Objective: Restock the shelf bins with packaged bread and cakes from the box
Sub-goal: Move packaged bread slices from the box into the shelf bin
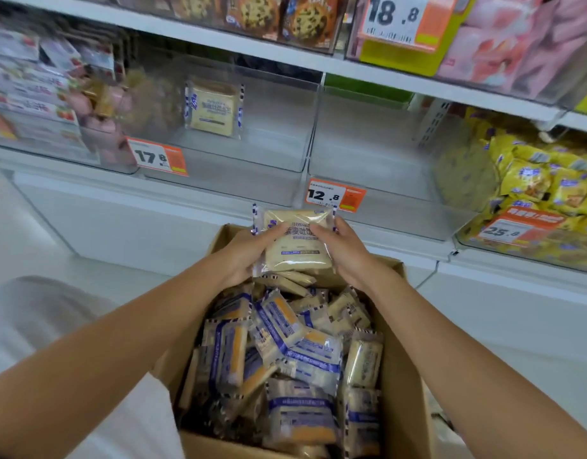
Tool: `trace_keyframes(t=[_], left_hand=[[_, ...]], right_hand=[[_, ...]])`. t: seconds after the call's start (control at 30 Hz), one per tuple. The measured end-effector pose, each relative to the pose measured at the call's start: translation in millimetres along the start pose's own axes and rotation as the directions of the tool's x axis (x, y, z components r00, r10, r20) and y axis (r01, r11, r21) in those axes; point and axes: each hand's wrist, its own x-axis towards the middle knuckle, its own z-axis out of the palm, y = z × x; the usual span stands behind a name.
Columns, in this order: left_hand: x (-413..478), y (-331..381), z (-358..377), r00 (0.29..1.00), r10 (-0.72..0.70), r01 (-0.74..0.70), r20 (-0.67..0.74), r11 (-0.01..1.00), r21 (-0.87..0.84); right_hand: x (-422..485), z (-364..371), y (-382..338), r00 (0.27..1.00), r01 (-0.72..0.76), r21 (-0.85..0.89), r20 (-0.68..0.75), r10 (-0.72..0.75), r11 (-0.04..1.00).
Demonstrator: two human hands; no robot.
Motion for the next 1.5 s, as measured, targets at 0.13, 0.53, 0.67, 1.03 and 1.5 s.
trace_keyframes(t=[0.13,0.53,0.67,1.03,1.5], left_hand=[[-6,23,-32,0.997,0.073,-0.076,-0.036,0.995,-0.069],[41,152,-151,0.567,0.748,-0.458,-0.346,0.635,0.622],[74,174,-210,0.256,0.889,-0.294,-0.38,0.446,0.845],[111,161,-251,0.115,0.954,-0.331,-0.275,0.298,0.895],[103,157,-247,0.129,0.956,-0.389,-0.265,0.295,0.873]], right_hand=[[12,28,-18,0.999,-0.014,-0.02,0.034,0.014,1.0],[131,122,-124,0.989,0.127,0.096,0.058,-0.133,0.987],[206,142,-138,0.987,0.157,0.101,0.029,-0.161,0.982],[330,182,-94,0.953,0.232,-0.29,-0.124,-0.276,0.929],[325,193,-104,0.693,0.379,-0.909,0.156,-0.704,0.172]])
